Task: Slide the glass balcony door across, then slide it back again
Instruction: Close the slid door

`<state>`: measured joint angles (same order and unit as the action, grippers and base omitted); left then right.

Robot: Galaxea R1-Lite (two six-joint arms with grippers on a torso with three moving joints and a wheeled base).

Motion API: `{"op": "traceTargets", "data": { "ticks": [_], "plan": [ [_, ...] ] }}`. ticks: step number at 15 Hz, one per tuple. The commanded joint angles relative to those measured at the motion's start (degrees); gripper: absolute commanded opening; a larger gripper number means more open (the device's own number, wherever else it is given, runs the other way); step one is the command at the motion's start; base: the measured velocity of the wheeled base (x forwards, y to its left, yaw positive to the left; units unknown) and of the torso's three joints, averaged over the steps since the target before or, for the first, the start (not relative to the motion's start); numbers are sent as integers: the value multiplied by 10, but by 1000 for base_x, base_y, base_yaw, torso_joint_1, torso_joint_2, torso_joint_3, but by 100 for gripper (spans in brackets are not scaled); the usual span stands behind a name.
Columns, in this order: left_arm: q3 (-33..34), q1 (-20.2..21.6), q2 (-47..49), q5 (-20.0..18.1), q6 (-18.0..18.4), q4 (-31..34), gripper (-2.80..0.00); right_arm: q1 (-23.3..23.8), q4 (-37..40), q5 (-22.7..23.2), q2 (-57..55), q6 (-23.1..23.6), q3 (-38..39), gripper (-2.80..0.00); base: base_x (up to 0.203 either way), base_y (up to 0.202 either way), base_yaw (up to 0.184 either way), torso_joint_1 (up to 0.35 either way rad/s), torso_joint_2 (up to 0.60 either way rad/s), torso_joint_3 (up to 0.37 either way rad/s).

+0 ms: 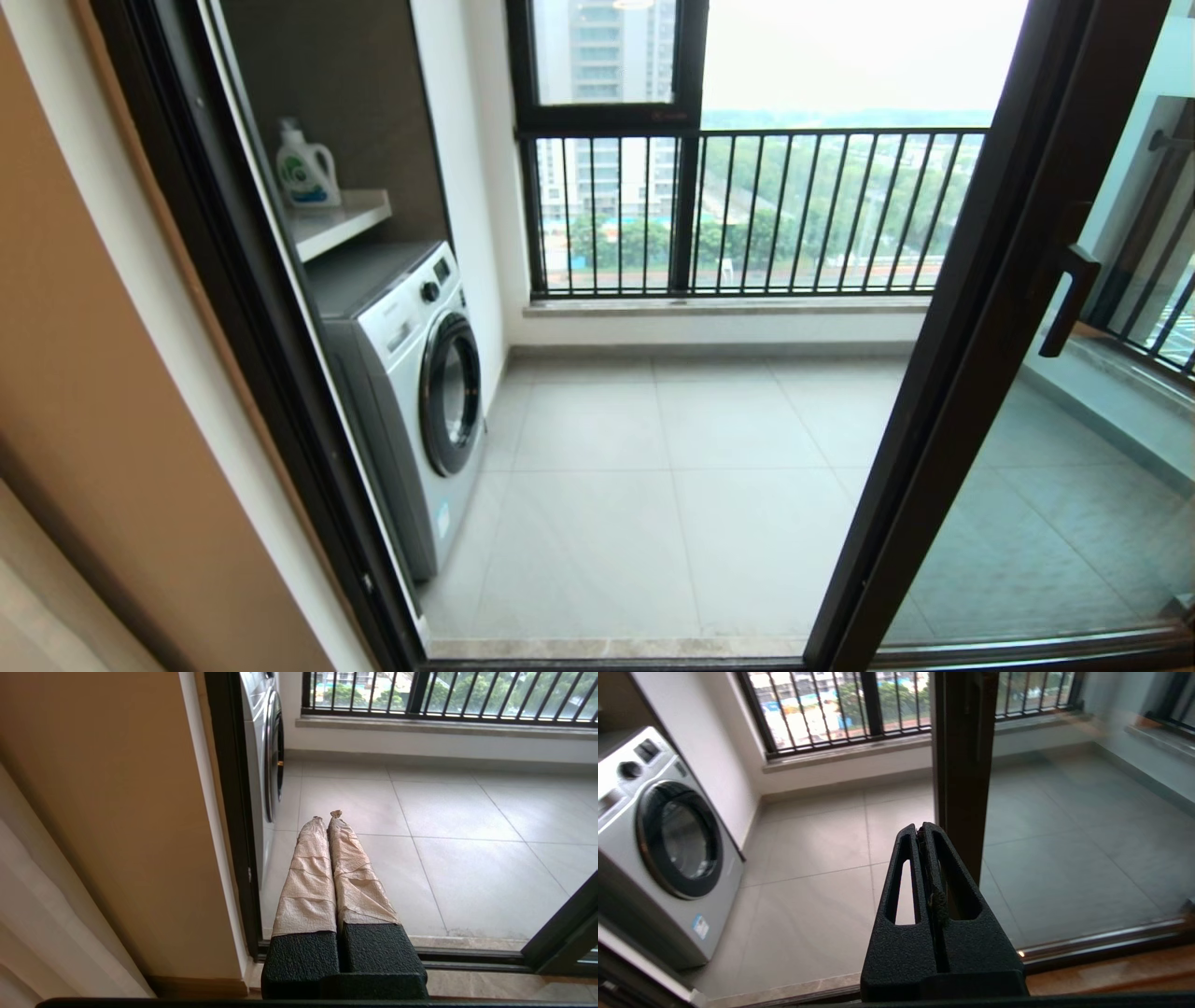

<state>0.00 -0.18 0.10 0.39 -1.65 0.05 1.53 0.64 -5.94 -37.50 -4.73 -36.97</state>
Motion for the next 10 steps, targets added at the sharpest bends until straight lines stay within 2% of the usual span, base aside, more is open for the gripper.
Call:
{"op": "traceTargets", "data": {
  "ticks": [1,5,7,10],
  "plan": [
    [0,0,0,0,0,0,-280,45,0,-14,-178,-1,-85,-280,0,0,0,0,0,0],
    [0,0,0,0,0,0,-280,178,4,-24,-340,2,-235,-280,0,0,0,0,0,0],
    [0,0,0,0,0,0,-280,227,14,-23,-358,26,-245,-280,0,0,0,0,0,0],
    [0,0,0,0,0,0,-280,301,24,21,-374,46,-248,-280,0,0,0,0,0,0]
  ]
}}
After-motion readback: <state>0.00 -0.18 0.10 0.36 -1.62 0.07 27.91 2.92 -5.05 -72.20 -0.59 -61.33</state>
